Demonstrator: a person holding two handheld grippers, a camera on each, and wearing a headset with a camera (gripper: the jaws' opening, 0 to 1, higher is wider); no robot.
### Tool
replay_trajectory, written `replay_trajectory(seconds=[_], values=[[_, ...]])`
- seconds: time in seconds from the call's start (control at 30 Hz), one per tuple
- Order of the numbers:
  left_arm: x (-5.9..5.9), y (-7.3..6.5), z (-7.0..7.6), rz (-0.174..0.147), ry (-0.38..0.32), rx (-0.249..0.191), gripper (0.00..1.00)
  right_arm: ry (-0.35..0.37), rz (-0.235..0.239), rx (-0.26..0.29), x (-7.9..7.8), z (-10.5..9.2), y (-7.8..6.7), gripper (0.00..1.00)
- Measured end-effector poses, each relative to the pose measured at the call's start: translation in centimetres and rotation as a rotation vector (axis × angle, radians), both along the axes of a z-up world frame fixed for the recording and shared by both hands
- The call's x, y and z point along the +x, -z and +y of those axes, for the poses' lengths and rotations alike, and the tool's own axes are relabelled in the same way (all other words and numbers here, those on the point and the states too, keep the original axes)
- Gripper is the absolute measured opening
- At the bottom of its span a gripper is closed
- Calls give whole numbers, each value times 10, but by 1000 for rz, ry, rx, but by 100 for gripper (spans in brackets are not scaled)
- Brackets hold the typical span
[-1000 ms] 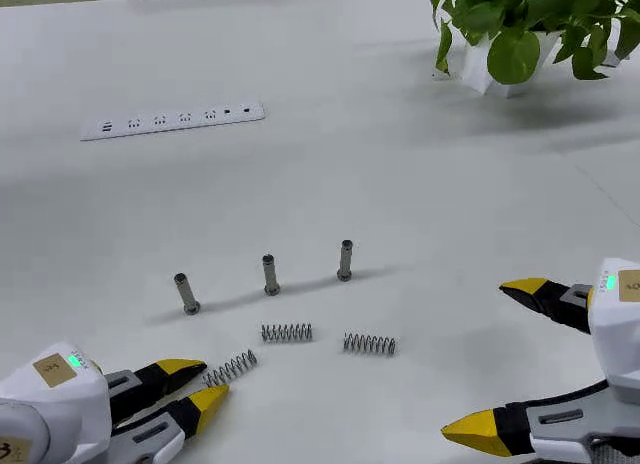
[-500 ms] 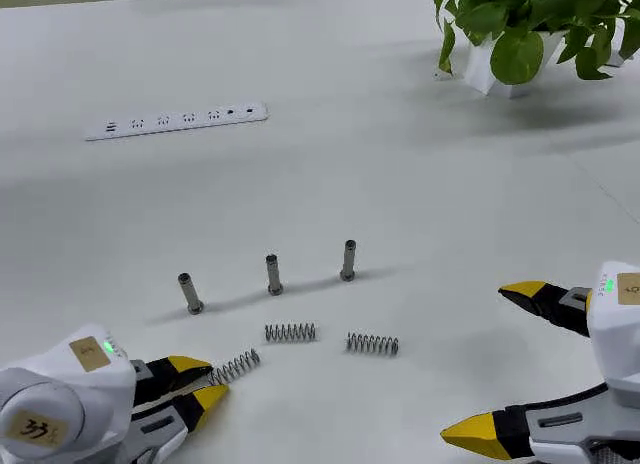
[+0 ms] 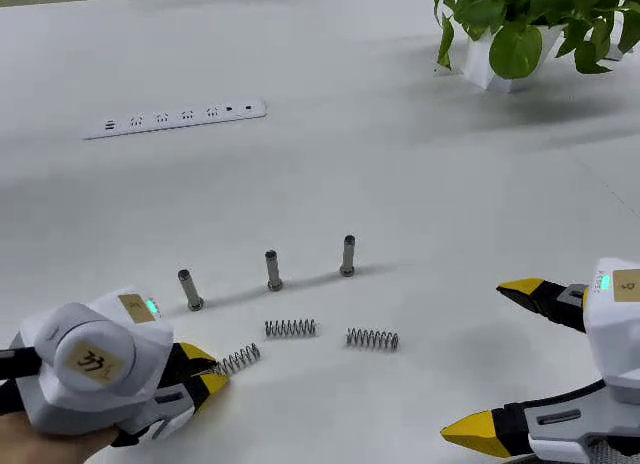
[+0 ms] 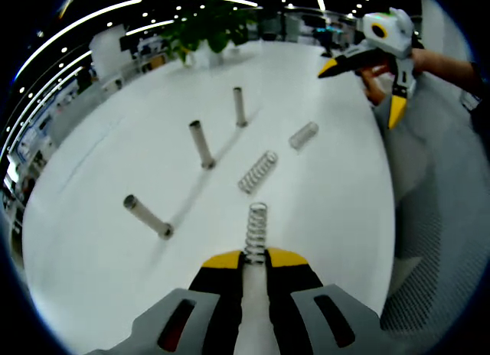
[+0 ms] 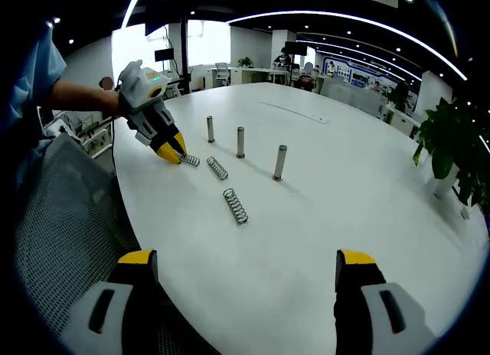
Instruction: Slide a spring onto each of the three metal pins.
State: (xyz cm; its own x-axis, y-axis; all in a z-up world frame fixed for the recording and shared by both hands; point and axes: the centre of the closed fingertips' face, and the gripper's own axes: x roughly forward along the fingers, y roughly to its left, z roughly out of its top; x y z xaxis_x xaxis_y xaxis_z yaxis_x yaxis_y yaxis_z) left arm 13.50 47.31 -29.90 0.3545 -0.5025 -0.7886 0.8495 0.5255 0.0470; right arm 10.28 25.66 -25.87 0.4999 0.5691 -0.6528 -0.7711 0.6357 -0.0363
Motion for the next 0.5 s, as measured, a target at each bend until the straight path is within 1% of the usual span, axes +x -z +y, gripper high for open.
replay_trajectory(seconds=[0.07,0.1,0.17,0.3,0.33,0.43,0.5], values=[[-1,0,0,-8,15,14,11,0,0,0,0,0,0,97],[-2,0,1,-13,13,12,10,1,-1,1,0,0,0,97],[-2,0,2,-10,3,3,10,2,-3,2,0,0,-1,97],[-2,-1,3,-7,-32,-38,10,4,-4,2,0,0,-1,97],[-2,-1,2,-4,-50,-60,10,4,-4,2,0,0,-1,97],[-1,-2,3,-6,-86,-106,10,1,-5,4,0,2,-2,97],[-2,-2,3,-12,-99,-120,10,-2,-4,3,0,2,-2,97]])
